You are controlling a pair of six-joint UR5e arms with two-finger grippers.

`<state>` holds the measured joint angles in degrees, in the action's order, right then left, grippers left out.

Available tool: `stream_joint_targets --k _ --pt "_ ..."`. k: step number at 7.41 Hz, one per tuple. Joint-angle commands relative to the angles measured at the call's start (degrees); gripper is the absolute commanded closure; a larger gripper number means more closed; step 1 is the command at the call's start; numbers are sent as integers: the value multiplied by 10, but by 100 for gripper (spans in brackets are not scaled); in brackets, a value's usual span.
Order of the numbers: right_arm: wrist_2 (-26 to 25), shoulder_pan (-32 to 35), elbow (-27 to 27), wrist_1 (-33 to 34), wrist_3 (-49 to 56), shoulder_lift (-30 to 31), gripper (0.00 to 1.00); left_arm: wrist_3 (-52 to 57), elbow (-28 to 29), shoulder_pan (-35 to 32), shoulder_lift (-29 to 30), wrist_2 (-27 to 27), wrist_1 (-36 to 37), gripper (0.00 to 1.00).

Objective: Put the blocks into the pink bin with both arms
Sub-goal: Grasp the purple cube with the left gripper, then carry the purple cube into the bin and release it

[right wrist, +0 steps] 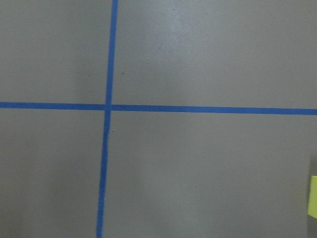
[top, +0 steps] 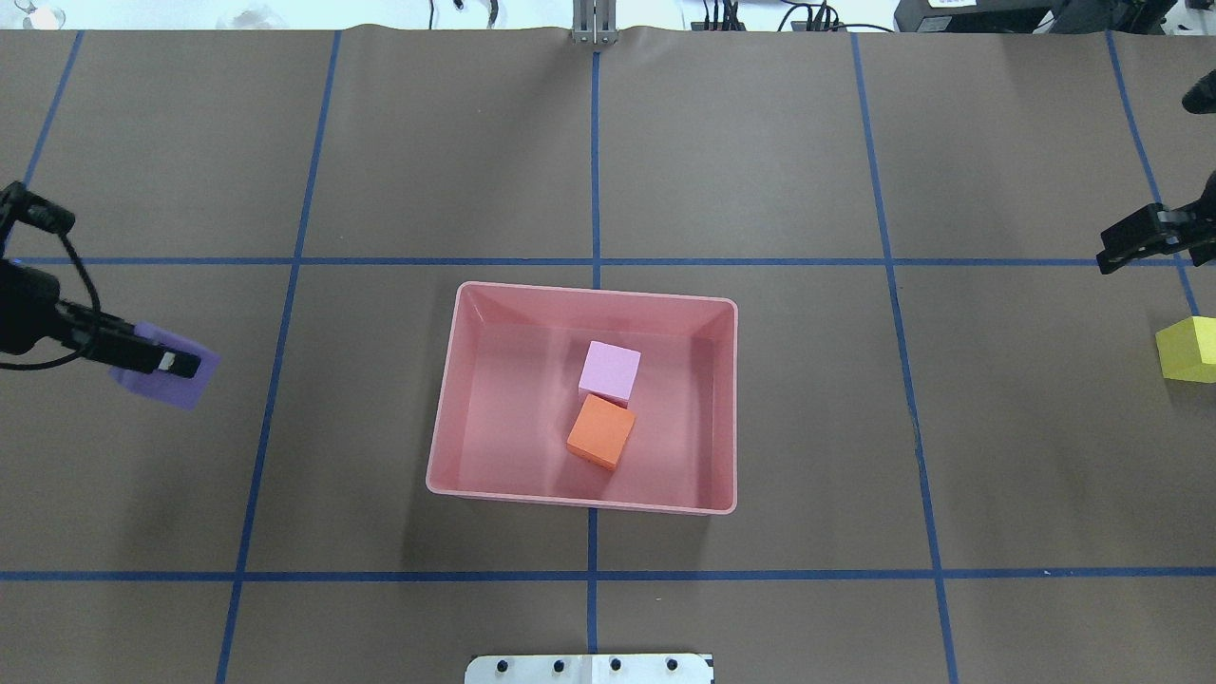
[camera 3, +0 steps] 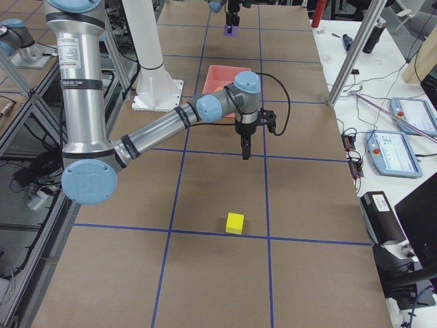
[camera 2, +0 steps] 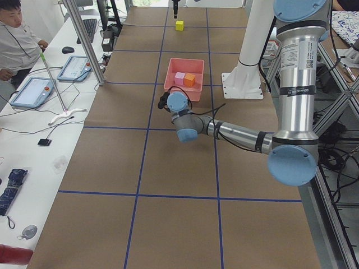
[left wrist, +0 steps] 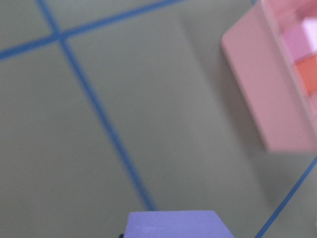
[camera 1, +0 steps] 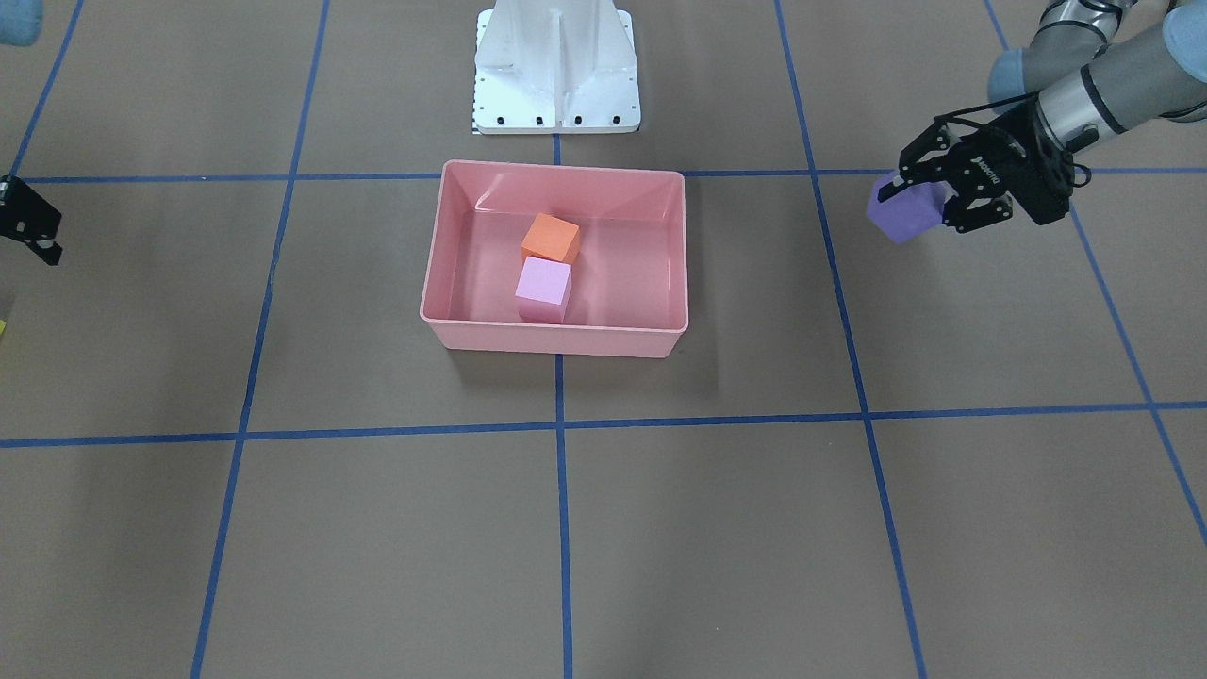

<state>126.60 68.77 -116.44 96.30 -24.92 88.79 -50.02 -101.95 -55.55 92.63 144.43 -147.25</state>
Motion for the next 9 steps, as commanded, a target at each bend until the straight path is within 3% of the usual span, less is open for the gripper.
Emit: stream_joint_targets --k 1,3,4,5,6,7,8,9 --pt "18 53 32 -1 114 33 0 -156 3 32 121 -7 12 84" --pt "18 80 51 -1 179 52 0 -241 2 107 196 -108 40 84" --pt "18 88 61 -1 200 54 0 -243 3 166 209 -187 62 77" --pt "18 94 70 -1 215 57 0 -243 3 216 233 -252 100 34" --pt "18 96 76 -1 225 60 0 -256 -1 229 249 -280 126 0" --pt "17 96 82 -16 225 73 0 -287 -2 236 250 -288 126 0" --pt "19 96 123 -119 209 105 0 -287 -2 236 249 -288 126 0" --pt "22 95 169 -215 119 108 0 -287 -2 237 249 -289 126 0"
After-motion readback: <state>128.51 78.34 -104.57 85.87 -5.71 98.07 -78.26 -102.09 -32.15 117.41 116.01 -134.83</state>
